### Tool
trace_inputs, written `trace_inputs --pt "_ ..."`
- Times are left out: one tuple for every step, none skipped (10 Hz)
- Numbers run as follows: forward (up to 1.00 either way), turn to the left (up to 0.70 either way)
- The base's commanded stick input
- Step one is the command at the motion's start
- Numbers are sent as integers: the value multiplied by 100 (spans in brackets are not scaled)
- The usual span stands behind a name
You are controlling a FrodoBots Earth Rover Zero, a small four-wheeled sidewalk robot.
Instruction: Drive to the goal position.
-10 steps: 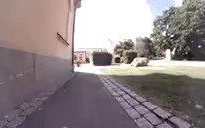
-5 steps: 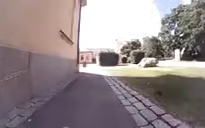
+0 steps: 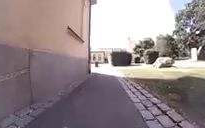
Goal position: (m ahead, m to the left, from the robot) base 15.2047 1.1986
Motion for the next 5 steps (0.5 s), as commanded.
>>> trace_inputs --pt "85 0" --pt "85 0" --pt "85 0" --pt "85 0" --pt "85 0"
